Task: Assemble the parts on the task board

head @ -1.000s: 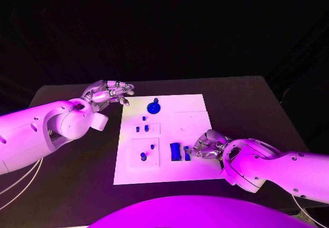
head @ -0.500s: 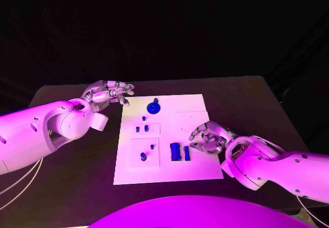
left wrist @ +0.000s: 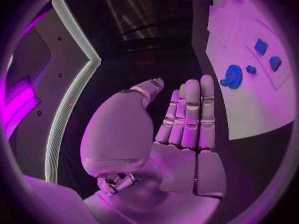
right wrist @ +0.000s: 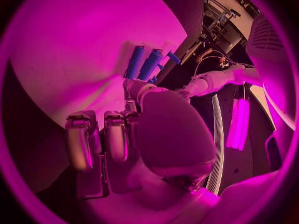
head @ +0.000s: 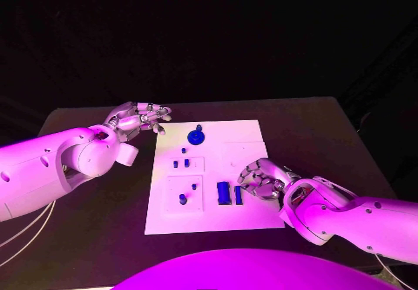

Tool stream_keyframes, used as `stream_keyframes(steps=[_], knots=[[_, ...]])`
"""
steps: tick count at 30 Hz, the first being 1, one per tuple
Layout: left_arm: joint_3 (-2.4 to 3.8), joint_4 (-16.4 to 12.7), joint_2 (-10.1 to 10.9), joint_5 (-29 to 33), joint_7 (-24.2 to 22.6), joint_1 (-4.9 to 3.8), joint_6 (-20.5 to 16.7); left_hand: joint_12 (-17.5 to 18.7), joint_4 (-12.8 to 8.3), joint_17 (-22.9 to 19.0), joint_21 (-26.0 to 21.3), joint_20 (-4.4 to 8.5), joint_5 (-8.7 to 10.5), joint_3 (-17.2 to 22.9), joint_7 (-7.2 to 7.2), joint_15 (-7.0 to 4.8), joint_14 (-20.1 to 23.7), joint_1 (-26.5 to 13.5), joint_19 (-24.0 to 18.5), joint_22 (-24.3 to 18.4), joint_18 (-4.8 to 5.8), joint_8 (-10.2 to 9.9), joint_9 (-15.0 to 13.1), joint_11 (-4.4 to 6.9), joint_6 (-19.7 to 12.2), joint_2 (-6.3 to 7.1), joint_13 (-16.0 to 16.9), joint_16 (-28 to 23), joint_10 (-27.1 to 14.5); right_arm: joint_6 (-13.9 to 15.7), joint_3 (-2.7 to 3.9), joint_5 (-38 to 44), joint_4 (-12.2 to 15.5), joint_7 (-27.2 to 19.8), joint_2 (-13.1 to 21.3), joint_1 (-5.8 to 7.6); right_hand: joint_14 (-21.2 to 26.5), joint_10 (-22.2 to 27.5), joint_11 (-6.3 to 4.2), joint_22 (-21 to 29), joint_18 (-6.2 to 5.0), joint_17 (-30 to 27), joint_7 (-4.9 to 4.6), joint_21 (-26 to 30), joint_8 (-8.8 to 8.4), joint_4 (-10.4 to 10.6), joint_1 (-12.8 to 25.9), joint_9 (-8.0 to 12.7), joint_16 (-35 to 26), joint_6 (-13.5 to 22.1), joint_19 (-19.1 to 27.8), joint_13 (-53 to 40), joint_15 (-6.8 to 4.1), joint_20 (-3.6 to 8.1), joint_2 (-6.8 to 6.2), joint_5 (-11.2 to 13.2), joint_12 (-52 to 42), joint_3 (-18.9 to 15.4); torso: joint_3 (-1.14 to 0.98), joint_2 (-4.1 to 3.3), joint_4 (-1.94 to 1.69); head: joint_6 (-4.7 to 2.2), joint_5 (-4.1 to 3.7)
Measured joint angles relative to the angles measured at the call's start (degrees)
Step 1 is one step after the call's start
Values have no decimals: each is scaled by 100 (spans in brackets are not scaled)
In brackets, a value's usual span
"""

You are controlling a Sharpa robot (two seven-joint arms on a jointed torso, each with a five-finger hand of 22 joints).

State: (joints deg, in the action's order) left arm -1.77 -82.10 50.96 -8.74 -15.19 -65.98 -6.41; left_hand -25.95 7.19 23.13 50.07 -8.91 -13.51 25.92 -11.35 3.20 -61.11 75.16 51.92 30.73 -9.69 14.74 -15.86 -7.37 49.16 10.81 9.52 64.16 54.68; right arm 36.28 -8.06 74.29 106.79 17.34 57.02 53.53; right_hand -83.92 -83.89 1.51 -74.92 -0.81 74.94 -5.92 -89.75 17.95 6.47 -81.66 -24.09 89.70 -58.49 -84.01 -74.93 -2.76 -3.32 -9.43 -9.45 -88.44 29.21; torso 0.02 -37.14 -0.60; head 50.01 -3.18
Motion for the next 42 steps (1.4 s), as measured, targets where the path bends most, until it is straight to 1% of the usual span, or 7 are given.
stream_keyframes(steps=[13,19,26,31,34,38,42], knots=[[-1,2,2,0,2,1,0,0,0,0,-22,-21,0,0,0,0,0,26,21,-8,0,0,0,0,0,-26,0,0,0,-303,-3,80,15,29,-46,-22,0,-13,-13,1,0,-1,32,0,28,31,115,-26,0,-61,0,-2,0,0,114,0,0,30,2,1,1,0,3],[-1,3,5,0,4,1,-1,0,17,0,-22,-21,0,17,0,0,0,26,21,-10,-1,0,0,0,0,-26,0,0,0,-343,-1,100,31,61,-49,-22,0,-21,-23,1,0,-1,33,0,28,40,156,-26,0,-60,0,-2,0,0,152,0,0,39,2,2,3,0,7],[-1,4,7,0,6,2,-1,0,17,0,-21,-21,0,17,0,0,0,26,21,-10,0,0,0,0,0,-26,0,0,0,-167,-6,121,30,125,-35,-28,0,-21,-23,2,0,-2,35,0,27,66,333,-13,0,-17,0,-1,0,0,31,0,0,27,4,3,4,0,10],[-2,9,7,0,7,3,-1,0,17,0,-21,-21,0,17,0,0,0,26,21,-9,0,0,0,0,0,-26,0,0,0,112,-6,123,58,93,-8,-28,0,-21,-23,2,0,-2,16,0,0,81,386,2,0,1,0,-1,0,0,-22,0,0,12,3,5,4,0,10],[-2,18,6,0,7,6,-1,0,17,0,-22,-21,0,17,0,0,0,26,20,-9,0,0,1,0,0,-26,0,0,0,309,1,56,89,-33,29,-25,0,-21,-23,2,0,-2,3,0,-44,107,466,24,0,53,0,-1,0,0,-102,0,23,-14,4,9,7,-16,11],[-2,41,-8,4,-12,19,-9,-4,26,0,-21,-21,0,8,0,0,0,48,20,-17,0,0,0,0,0,-3,-6,0,0,549,13,-309,35,-438,57,111,-9,-19,-22,0,0,-2,-54,0,-133,185,601,80,0,151,0,0,9,1,-237,46,227,-92,13,30,10,-92,1],[-3,89,-49,39,-79,56,-40,-21,54,0,-43,-21,0,-20,-21,0,0,48,20,-22,1,0,1,0,-21,-3,-6,0,0,687,37,-991,-316,-1037,-2,376,-10,-14,36,-3,0,-3,-117,677,-225,306,717,132,-125,255,5,0,51,-50,-355,-176,726,-240,35,68,21,-203,-3]])
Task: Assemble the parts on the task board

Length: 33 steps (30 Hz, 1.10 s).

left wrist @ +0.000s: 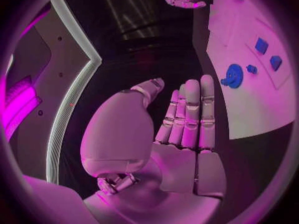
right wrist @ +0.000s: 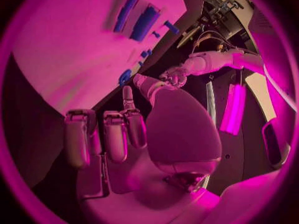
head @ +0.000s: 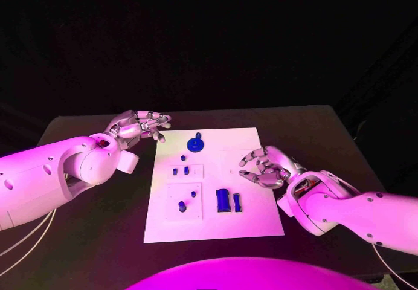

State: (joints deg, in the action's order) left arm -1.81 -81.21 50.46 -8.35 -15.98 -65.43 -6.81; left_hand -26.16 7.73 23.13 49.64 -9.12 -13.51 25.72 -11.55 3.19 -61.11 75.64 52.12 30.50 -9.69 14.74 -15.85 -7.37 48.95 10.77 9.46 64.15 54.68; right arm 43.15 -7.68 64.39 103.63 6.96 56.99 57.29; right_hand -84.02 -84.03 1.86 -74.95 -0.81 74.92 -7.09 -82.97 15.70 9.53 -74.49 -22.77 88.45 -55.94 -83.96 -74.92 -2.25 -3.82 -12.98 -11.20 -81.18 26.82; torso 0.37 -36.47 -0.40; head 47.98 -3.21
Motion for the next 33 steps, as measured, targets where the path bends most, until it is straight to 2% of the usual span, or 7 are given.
stream_keyframes(steps=[4,8,19,21,23,29,33], knots=[[-4,107,-97,80,-137,23,-98,0,3,0,-22,0,0,-3,0,0,0,0,0,-14,0,21,0,0,0,0,0,0,0,7,14,-966,-670,-647,-236,302,11,617,94,1,-415,-44,-88,2071,-64,83,-94,34,-797,172,323,0,71,-89,-91,-1,1527,-108,29,67,20,-145,9],[-1,316,-271,215,-358,45,-284,-25,61,-61,-200,-27,0,-61,0,46,300,51,-105,-102,-2,58,-4,-24,0,51,-18,-149,-24,-97,58,-2010,-1436,-1247,-604,532,749,1937,232,951,-896,-1855,-141,5458,-28,143,-274,40,-2856,351,1336,1380,151,-133,-91,-1,4224,-78,52,142,46,-324,24],[3,1221,-985,722,-1028,123,-883,811,257,-1381,-3025,-718,0,-175,-27,627,2014,397,-1353,-1793,-1,110,143,-358,-231,41,-580,-3292,-425,-833,140,-3917,-3271,-2332,-1649,664,1885,2119,520,3795,-895,-4235,-331,7921,-217,304,-514,259,-6980,533,2081,5360,575,-580,-150,35,7290,260,54,327,37,-727,103],[3,1229,-995,732,-1043,124,-901,1213,155,-1602,-3532,-524,170,-493,184,536,2562,144,-1866,-2133,98,-114,385,-226,-861,-124,-636,-4041,-1014,-857,142,-3959,-3278,-2352,-1663,667,2193,2367,460,4534,-862,-4798,-232,8001,-431,118,-258,559,-7424,1197,2410,5868,580,-499,63,184,7511,-137,53,334,35,-744,108],[2,1197,-967,732,-1032,124,-905,1621,-100,-1808,-3959,-125,495,-1067,463,303,3539,-494,-2785,-2407,347,-494,719,38,-1977,-396,-722,-4738,-2238,-844,145,-3959,-3231,-2342,-1631,664,2634,2781,306,5269,-613,-5457,-10,8072,-707,-146,304,973,-7789,2273,2867,6283,499,-287,361,411,7670,-754,53,333,35,-738,108],[21,930,-904,731,-1018,177,-1043,2234,-515,-2119,-4579,514,1022,-1992,888,-80,5121,-2015,-4276,-2805,671,-1096,1252,470,-3771,-817,-858,-5774,-4225,-766,250,-4084,-2959,-2357,-1558,603,5796,6012,-11,6688,-222,-6752,451,8205,-1255,-661,1932,1803,-8464,4387,6171,7056,325,138,957,860,7955,-1980,40,362,38,-877,153],[58,552,-838,733,-1023,250,-1330,2422,-641,-2213,-4770,708,1185,-2275,1019,-197,5605,-4408,-4734,-2927,760,-1279,1416,604,-4322,-944,-902,-6088,-4831,-666,384,-4373,-2577,-2468,-1482,526,7069,7182,-96,7084,-88,-7115,576,8234,-1409,-805,4323,2035,-8652,4978,7259,7270,277,257,1126,989,8012,-2322,15,415,38,-1065,220]])
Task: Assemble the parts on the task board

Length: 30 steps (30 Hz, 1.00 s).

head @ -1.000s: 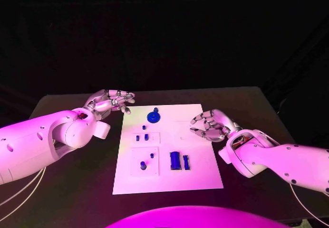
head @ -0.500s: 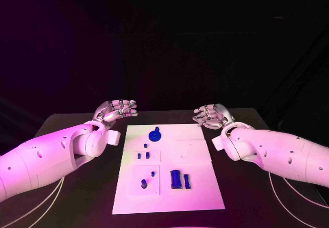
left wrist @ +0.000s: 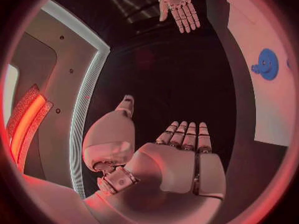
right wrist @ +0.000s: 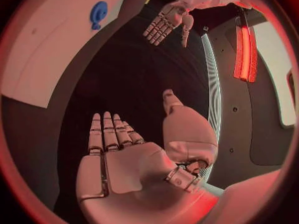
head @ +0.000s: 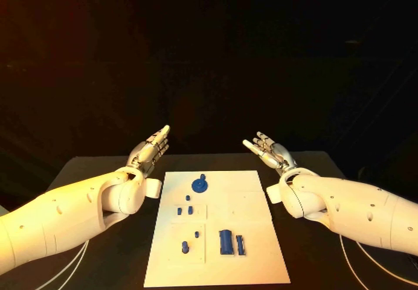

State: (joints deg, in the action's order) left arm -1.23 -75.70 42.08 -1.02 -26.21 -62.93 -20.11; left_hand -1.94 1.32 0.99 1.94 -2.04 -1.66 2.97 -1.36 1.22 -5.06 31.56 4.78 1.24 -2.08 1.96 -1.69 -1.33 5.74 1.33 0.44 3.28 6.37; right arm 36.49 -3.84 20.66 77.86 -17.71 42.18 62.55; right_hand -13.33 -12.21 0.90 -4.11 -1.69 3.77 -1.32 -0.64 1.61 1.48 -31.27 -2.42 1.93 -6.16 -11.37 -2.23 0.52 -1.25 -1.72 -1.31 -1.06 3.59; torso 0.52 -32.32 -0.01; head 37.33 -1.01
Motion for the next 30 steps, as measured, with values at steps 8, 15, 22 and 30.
stream_keyframes(steps=[8,15,22,30], knots=[[78,-916,168,28,-77,176,-999,128,-102,-70,-134,167,100,-181,118,-90,353,-2270,-323,-90,91,-120,123,106,-399,-96,-24,-218,-450,320,279,-955,848,-474,171,-164,962,883,-65,297,90,-272,115,20,-86,-118,2251,175,-123,430,818,162,-35,92,125,81,65,-246,-40,89,1,-260,92],[111,-1348,253,65,-165,261,-1817,156,-123,-84,-160,182,126,-234,124,-120,425,-2879,-398,-108,90,-149,151,128,-496,-124,-35,-275,-550,571,378,-1655,1177,-837,244,-231,1209,1090,-90,373,90,-342,116,36,-119,-130,2846,217,-153,533,1011,201,-47,125,158,87,65,-302,-51,109,1,-292,101],[116,-1406,265,87,-215,270,-2179,156,-132,-93,-161,213,126,-273,148,-121,485,-3120,-448,-118,90,-176,163,132,-532,-138,-39,-308,-616,694,380,-1926,1197,-992,251,-235,1305,1195,-94,404,89,-369,135,36,-141,-156,3098,234,-153,595,1110,217,-54,123,172,112,86,-328,-51,113,1,-295,101],[116,-1408,265,100,-236,270,-2309,156,-132,-94,-161,213,126,-273,148,-121,485,-3120,-448,-119,90,-176,164,132,-532,-138,-38,-308,-616,749,380,-2034,1198,-1058,251,-236,1304,1195,-95,406,89,-372,135,36,-141,-156,3098,237,-153,595,1110,218,-54,123,172,111,86,-328,-52,114,1,-296,101]])
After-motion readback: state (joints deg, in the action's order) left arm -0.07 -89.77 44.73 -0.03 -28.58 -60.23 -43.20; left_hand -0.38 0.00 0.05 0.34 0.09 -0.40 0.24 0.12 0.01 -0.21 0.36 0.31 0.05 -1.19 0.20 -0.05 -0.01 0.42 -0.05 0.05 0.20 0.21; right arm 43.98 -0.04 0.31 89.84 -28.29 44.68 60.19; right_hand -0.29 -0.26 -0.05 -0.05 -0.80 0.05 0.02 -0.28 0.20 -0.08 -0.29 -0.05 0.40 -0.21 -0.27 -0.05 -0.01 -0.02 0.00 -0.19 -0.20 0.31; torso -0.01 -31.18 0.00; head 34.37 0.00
